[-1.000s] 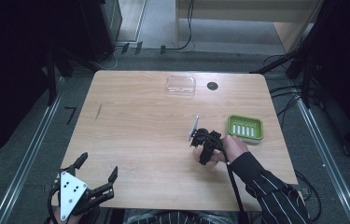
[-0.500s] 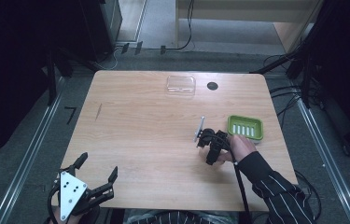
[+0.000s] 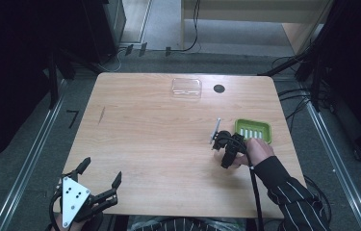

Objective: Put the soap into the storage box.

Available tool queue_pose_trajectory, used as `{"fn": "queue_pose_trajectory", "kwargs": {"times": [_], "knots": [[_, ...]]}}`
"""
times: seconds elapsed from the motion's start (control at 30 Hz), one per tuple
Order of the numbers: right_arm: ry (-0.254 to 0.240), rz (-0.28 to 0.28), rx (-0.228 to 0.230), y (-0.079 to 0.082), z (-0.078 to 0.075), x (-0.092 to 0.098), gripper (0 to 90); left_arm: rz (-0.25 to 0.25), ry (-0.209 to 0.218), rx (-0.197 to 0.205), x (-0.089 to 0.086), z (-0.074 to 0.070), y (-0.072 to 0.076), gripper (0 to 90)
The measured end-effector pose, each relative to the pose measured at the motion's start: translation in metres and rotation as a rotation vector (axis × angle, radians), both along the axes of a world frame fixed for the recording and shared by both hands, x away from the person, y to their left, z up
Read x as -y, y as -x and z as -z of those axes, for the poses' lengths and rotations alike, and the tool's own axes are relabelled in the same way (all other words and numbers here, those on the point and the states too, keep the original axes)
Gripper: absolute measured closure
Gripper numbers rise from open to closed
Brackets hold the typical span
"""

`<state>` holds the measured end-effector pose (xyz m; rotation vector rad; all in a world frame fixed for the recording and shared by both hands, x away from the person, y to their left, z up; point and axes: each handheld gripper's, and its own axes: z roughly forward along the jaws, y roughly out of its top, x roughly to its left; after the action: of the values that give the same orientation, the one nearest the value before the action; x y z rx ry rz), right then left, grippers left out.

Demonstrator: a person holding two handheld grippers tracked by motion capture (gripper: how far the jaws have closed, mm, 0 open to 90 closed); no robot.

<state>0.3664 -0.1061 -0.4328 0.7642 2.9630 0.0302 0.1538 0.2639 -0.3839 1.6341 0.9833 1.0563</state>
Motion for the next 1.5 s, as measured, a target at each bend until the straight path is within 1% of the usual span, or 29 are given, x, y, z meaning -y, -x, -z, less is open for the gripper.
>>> {"fn": "queue_pose_trajectory", "kwargs": {"times": [0.2, 0.4, 0.53, 0.57, 0.6, 0.87, 0.9, 0.97, 1.17, 1.23, 1.37, 1.43, 1.47, 1.5], "knots": [[0.002, 0.006, -0.001, -0.002, -0.001, 0.004, 34.2, 0.002, 0.002, 0.000, 0.000, 0.000, -0.001, 9.6], [-0.005, 0.011, 0.004, -0.002, -0.004, 0.008, 34.2, 0.007, 0.002, 0.000, 0.001, 0.000, -0.001, 9.6], [-0.006, 0.015, 0.008, -0.003, -0.007, 0.011, 34.2, 0.009, 0.001, 0.001, 0.002, 0.000, -0.002, 9.6], [-0.013, 0.026, 0.008, -0.003, -0.008, 0.012, 34.2, 0.009, 0.002, 0.001, 0.002, 0.000, -0.003, 9.6], [-0.012, 0.018, 0.010, -0.004, -0.008, 0.014, 34.2, 0.009, 0.002, 0.001, 0.002, 0.000, -0.003, 9.6], [-0.019, 0.037, 0.013, -0.005, -0.014, 0.023, 34.2, 0.019, -0.005, -0.003, 0.003, 0.000, -0.005, 9.6], [-0.025, 0.045, 0.018, -0.005, -0.015, 0.024, 34.2, 0.021, -0.006, -0.003, 0.004, 0.000, -0.005, 9.6], [-0.021, 0.042, 0.019, -0.007, -0.017, 0.027, 34.2, 0.023, -0.004, -0.003, 0.004, 0.000, -0.005, 9.6], [-0.033, 0.049, 0.032, -0.008, -0.021, 0.034, 34.2, 0.028, -0.004, -0.003, 0.005, 0.000, -0.007, 9.6], [-0.026, 0.049, 0.037, -0.010, -0.023, 0.036, 34.2, 0.031, -0.002, -0.004, 0.006, 0.000, -0.008, 9.6], [-0.030, 0.066, 0.040, -0.012, -0.023, 0.037, 34.2, 0.036, -0.003, -0.003, 0.007, 0.000, -0.009, 9.6], [-0.026, 0.054, 0.044, -0.013, -0.024, 0.038, 34.2, 0.038, -0.004, -0.003, 0.007, 0.000, -0.009, 9.6], [-0.016, 0.053, 0.047, -0.013, -0.025, 0.038, 34.2, 0.039, -0.004, -0.002, 0.007, 0.000, -0.010, 9.6], [-0.018, 0.055, 0.048, -0.014, -0.026, 0.038, 34.2, 0.041, -0.004, -0.002, 0.007, 0.000, -0.010, 9.6]]}}
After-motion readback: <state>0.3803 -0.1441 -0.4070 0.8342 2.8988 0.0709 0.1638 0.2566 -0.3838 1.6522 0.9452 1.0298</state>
